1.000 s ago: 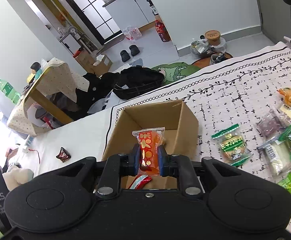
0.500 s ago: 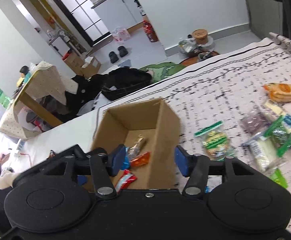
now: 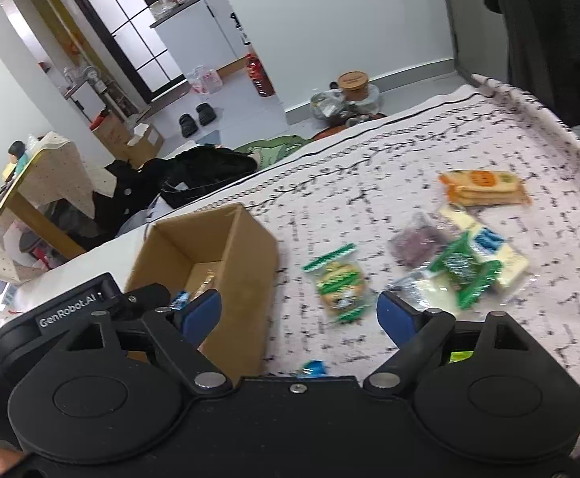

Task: Organize snacks
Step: 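Grasp blue-green snack packet with left tool while right tool grasps green packet, then carry both packets over the box and lower them inside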

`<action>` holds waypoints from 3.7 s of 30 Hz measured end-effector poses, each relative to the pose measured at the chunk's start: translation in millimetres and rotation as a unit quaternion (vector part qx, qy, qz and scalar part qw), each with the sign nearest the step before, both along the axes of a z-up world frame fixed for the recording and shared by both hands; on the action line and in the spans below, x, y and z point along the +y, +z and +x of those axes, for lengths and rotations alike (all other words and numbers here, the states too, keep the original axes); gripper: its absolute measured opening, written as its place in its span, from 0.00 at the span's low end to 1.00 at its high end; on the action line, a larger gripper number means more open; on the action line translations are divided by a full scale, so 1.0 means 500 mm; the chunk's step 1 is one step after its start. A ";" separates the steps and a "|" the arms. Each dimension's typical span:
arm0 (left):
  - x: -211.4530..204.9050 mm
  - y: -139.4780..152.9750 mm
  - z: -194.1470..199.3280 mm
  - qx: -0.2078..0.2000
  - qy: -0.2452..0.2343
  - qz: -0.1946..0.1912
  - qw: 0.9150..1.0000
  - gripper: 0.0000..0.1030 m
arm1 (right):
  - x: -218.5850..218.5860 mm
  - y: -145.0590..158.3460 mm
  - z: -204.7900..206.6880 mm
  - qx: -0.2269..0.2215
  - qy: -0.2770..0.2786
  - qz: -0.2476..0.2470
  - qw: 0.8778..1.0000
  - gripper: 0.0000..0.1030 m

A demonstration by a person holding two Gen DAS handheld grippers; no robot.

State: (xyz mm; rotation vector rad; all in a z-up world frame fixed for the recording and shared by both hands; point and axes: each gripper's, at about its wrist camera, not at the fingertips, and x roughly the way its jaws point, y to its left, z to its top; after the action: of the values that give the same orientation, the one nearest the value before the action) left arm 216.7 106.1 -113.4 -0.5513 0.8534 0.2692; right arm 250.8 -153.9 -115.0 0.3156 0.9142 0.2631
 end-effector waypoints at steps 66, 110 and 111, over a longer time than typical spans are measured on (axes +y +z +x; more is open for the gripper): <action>-0.264 -0.199 0.062 0.145 -0.167 0.081 0.972 0.28 | -0.153 -0.222 0.039 0.124 0.000 0.031 0.992 0.59; -0.110 -0.011 0.010 -0.002 -0.083 0.033 0.996 0.27 | -0.016 -0.021 0.026 -0.013 0.024 0.047 0.999 0.17; -0.104 -0.010 0.010 -0.003 -0.079 0.032 0.996 0.27 | -0.009 -0.021 0.028 -0.013 0.026 0.047 0.998 0.17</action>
State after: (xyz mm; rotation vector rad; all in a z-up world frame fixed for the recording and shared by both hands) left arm 221.8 54.1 -118.4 -0.4211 0.8745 0.1492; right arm 264.9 -158.2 -125.4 0.3752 0.8861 0.3588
